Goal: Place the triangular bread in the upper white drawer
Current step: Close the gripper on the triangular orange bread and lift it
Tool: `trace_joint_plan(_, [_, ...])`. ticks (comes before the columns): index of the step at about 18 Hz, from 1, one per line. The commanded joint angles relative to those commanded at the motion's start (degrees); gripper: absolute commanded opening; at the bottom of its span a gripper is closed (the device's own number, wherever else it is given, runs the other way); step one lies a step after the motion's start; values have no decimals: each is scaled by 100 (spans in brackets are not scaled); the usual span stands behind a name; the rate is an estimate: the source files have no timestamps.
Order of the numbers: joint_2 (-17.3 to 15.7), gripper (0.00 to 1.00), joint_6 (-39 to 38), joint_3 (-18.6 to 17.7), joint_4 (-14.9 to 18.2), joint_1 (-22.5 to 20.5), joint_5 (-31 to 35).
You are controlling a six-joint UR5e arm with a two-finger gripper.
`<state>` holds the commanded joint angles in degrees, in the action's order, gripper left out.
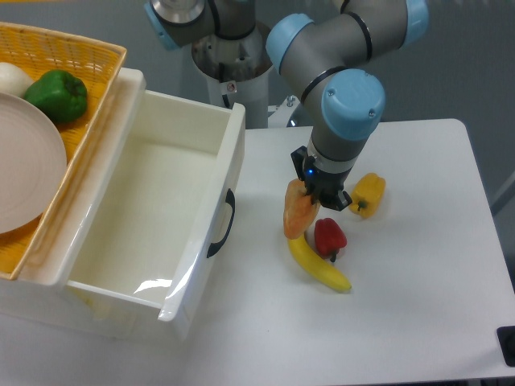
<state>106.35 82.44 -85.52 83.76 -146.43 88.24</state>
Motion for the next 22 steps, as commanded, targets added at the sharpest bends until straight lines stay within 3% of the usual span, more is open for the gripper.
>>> trace_joint_plan(9, [-18,6,-97,88,9,-44,-123])
trace_joint_plan(22, [-18,6,-808,395,17,-9,-299])
